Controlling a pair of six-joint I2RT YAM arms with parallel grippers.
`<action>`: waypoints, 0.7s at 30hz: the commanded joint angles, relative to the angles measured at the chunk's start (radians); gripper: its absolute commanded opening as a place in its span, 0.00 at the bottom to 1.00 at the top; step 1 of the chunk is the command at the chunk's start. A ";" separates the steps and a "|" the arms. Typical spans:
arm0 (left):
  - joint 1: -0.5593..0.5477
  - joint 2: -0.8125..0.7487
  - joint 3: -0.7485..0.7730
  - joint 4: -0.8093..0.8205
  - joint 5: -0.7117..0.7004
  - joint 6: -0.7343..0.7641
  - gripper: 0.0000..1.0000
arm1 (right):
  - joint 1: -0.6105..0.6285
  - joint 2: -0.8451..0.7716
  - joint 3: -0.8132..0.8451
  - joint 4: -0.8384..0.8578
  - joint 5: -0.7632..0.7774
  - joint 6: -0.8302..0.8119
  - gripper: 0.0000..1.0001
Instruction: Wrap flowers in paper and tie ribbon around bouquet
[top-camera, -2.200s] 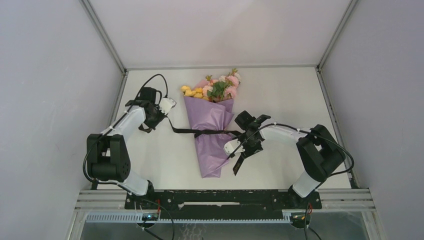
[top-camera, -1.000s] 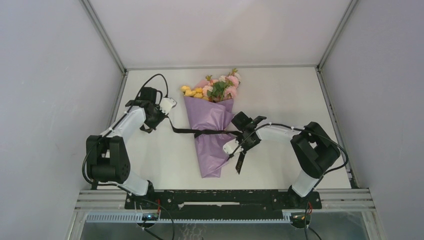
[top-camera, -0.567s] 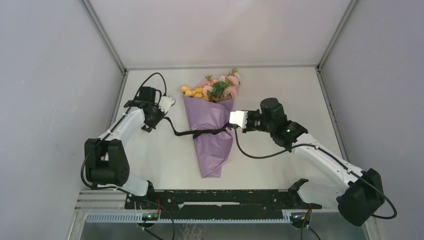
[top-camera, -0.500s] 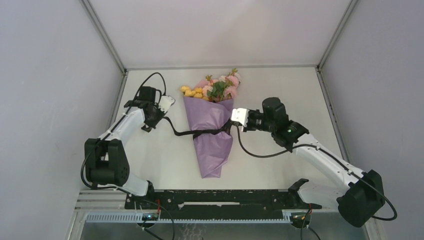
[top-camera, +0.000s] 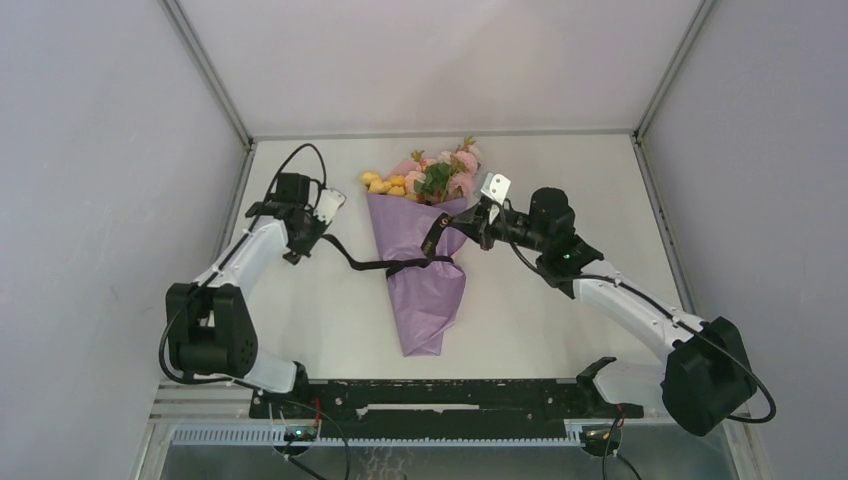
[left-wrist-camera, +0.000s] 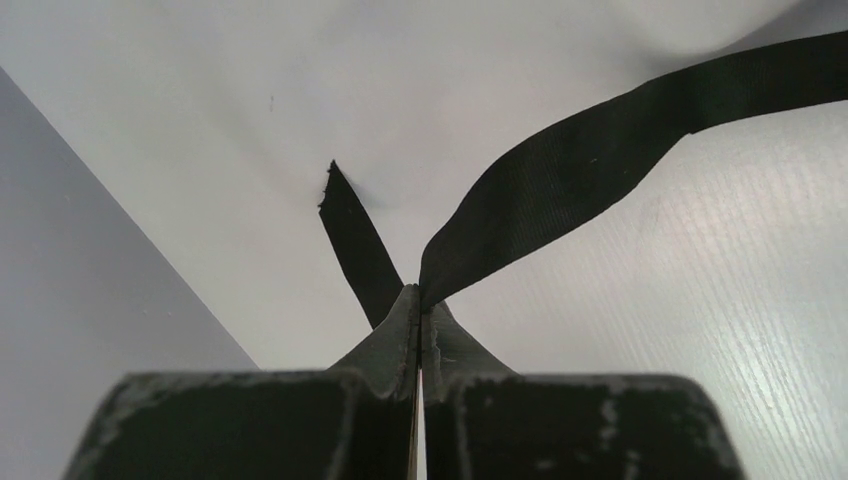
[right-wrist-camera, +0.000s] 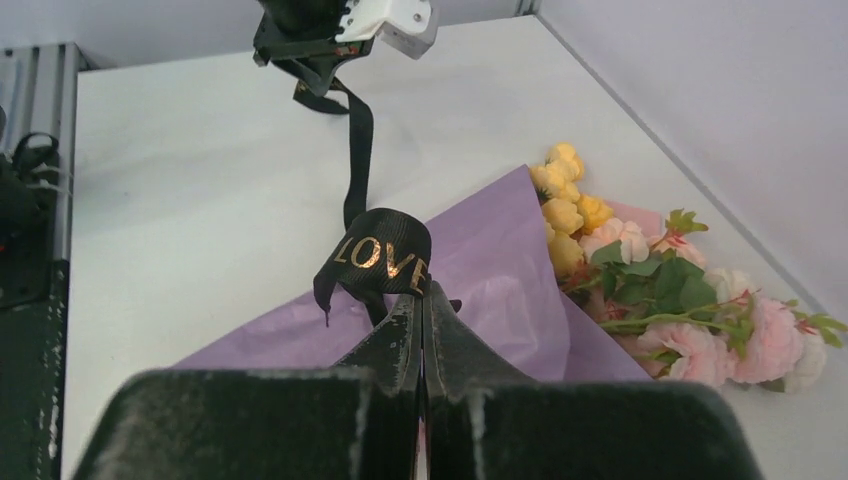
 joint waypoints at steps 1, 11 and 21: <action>-0.007 -0.055 0.022 -0.033 0.070 -0.033 0.00 | 0.016 -0.002 0.008 0.108 0.064 0.141 0.00; -0.053 -0.058 0.048 -0.034 0.050 -0.025 0.00 | -0.027 0.094 0.121 0.120 0.137 0.399 0.00; 0.381 -0.030 -0.317 0.277 -0.248 0.195 0.00 | -0.887 -0.195 -0.547 0.192 0.253 0.950 0.00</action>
